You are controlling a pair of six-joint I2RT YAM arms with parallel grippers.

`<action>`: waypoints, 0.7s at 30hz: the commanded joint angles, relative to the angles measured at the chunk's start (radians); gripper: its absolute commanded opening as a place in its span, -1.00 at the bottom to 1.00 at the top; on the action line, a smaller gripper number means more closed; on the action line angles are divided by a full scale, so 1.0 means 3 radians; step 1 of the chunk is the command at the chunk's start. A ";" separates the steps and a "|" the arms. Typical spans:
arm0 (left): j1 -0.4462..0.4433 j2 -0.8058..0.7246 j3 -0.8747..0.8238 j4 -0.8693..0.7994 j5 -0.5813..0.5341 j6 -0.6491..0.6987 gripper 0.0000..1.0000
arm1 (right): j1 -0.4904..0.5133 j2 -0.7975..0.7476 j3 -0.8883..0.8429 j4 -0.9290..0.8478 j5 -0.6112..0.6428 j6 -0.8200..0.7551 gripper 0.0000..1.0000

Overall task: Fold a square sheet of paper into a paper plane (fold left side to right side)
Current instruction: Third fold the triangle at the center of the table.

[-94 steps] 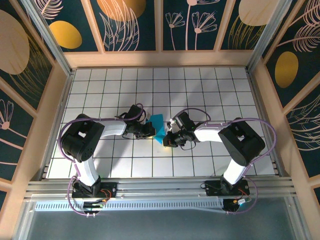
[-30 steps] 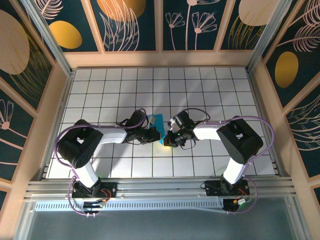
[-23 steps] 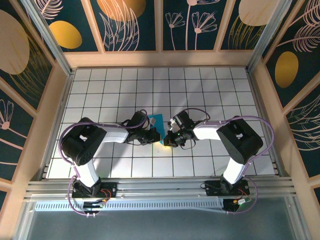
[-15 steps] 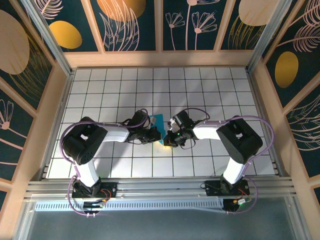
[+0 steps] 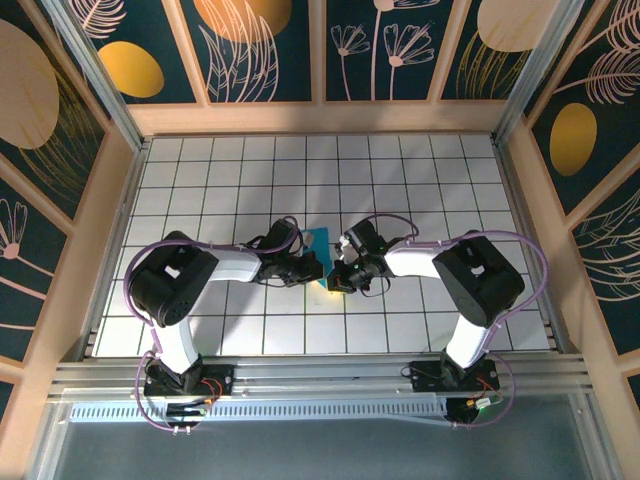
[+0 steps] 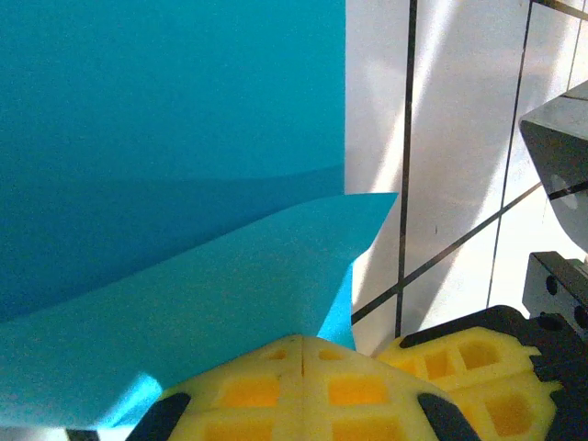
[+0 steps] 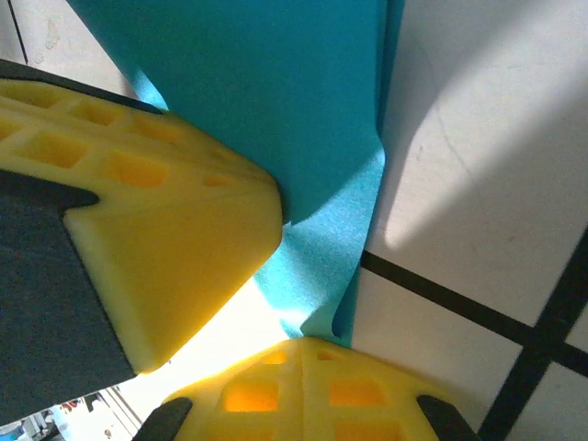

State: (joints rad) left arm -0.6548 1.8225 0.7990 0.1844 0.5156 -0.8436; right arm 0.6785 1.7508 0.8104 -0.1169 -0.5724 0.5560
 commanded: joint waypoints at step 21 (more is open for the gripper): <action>0.0898 0.0033 -0.0157 -0.0051 -0.0468 0.0507 -0.99 | 0.0004 0.0254 -0.0048 -0.0720 0.0605 -0.0100 -1.00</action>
State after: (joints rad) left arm -0.4580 1.8217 0.7906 0.1890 0.5266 -0.7479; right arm 0.6807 1.7660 0.8467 -0.1535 -0.5484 0.5480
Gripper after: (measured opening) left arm 0.045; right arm 0.051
